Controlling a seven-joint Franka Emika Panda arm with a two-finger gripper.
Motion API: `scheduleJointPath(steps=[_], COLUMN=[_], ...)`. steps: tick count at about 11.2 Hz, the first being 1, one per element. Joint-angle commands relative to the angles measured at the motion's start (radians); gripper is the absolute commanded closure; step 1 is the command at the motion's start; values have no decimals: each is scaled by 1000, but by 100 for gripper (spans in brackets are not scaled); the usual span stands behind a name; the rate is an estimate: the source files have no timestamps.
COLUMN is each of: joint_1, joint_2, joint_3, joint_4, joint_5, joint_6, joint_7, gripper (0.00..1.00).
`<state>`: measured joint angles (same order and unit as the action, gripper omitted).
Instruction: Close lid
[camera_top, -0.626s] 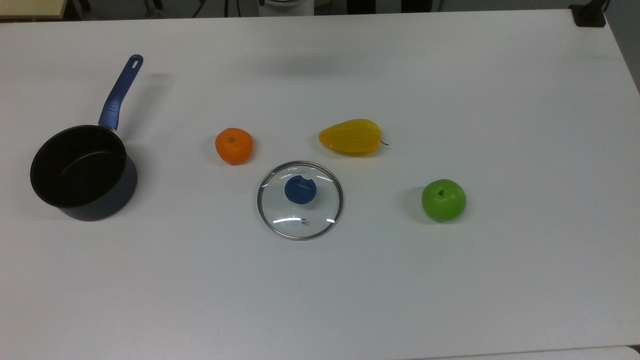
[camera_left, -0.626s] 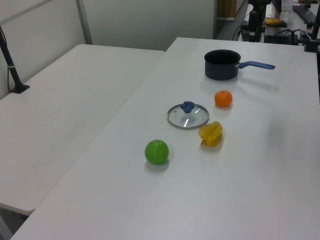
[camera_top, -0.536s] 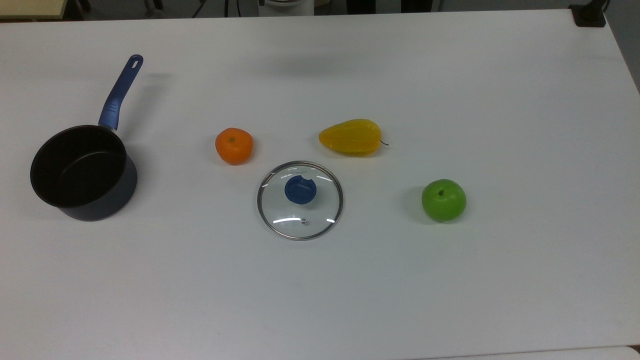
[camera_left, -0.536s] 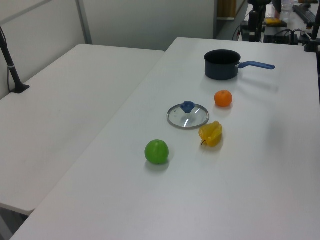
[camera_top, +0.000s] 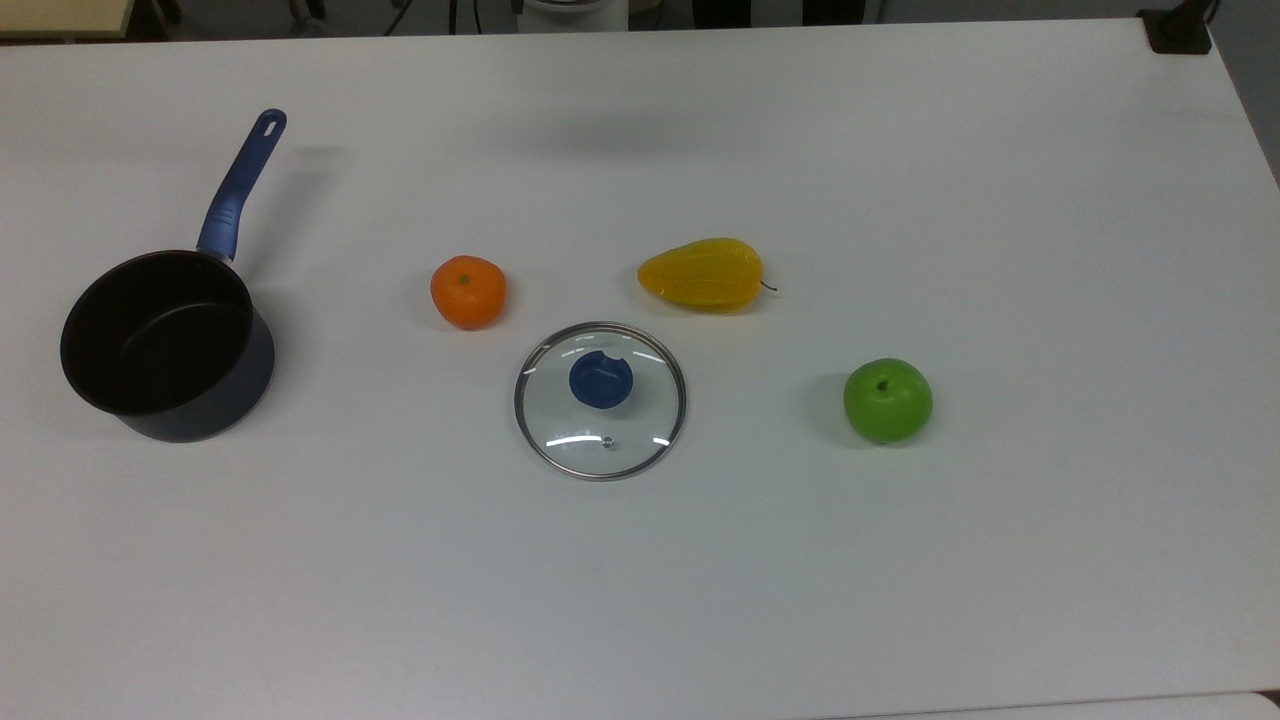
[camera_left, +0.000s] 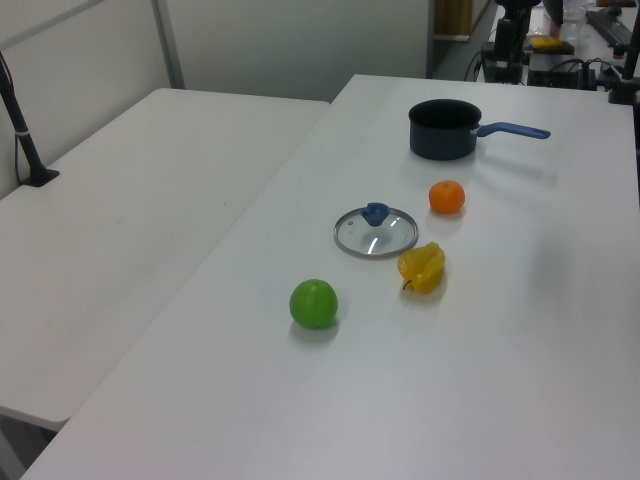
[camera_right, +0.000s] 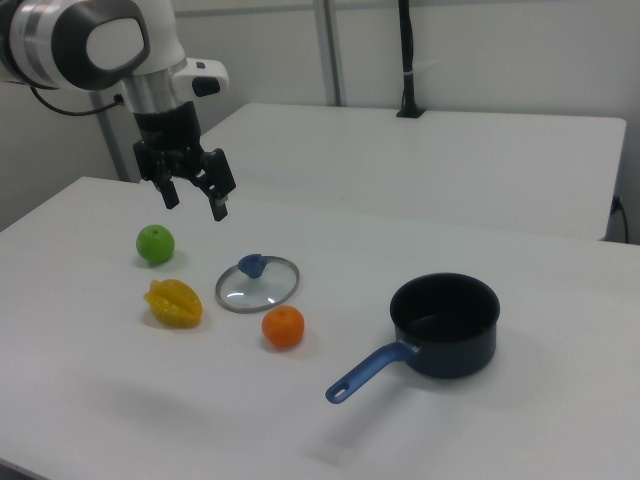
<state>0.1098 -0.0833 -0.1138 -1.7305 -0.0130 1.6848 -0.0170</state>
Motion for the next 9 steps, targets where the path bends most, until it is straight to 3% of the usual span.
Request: scheduleJointPath(steps=[1,7,9], joint_1=[42,114,132], joint_2=[74,311,376], joint_3=[8,6,6], joint_4=[3,2,2], joint_5=[1,-5,-39], joint_6=[131,502,585], joint_7=[110,307,353], gripper=[0,0,0])
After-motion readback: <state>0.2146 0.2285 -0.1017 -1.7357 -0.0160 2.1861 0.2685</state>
